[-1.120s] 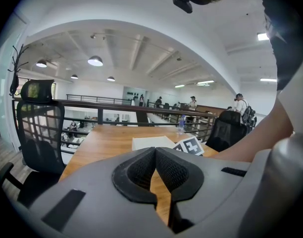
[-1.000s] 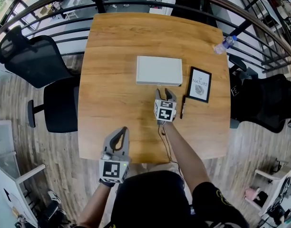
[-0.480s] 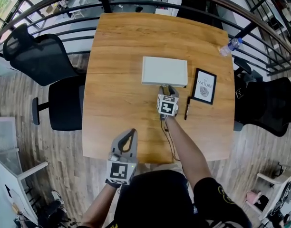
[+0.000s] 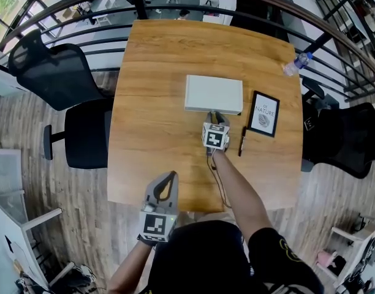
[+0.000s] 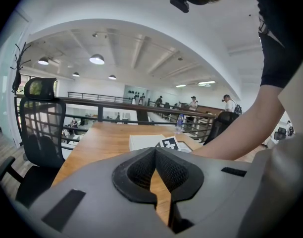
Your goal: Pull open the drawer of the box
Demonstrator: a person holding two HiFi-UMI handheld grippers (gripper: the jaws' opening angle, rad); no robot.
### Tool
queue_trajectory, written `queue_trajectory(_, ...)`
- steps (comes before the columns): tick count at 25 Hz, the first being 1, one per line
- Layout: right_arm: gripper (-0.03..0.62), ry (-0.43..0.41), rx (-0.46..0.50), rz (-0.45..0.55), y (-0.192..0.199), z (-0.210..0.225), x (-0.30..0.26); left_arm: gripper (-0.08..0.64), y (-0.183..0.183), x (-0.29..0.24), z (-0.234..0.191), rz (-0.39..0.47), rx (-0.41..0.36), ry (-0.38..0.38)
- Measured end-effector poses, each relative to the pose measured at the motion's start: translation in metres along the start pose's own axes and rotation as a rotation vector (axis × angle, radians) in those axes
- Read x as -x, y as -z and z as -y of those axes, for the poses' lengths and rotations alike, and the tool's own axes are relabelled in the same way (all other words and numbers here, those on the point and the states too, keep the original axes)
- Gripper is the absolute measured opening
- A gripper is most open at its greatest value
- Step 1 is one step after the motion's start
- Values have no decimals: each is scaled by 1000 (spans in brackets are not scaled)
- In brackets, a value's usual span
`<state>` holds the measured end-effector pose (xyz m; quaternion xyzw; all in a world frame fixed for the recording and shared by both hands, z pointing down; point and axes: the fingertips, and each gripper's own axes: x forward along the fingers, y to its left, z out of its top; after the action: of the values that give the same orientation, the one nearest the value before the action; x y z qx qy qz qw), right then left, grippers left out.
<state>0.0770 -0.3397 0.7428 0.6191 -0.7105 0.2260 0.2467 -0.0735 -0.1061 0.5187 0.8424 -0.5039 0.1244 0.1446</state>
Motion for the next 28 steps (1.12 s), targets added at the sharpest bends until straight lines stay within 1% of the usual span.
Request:
queue_trajectory(3, 67, -10, 6, 5, -2, -6, 0, 18, 3, 3, -3, -1, -4, -6)
queue_trajectory(7, 66, -12, 0, -2, -2, -5, 1, 17, 2, 7, -4, 9, 30, -26)
queue_trajectory(12, 66, -17, 1, 3, -2, -1, -1, 18, 3, 8, -1, 7, 27, -26)
queue_trajectory(15, 64, -17, -6, -22, 0, -3, 0, 18, 3, 7, -1, 6, 13, -15)
queue_trajectory(18, 64, -24, -5, -20, 0, -5, 2, 18, 1, 8, 1, 14, 17, -14)
queue_trajectory(25, 64, -18, -13, -31, 5, -4, 10, 18, -2, 10, 5, 16, -3, 0)
queue_trajectory(28, 64, -24, -17, -29, 6, -6, 12, 18, -5, 13, 3, 32, 10, -5)
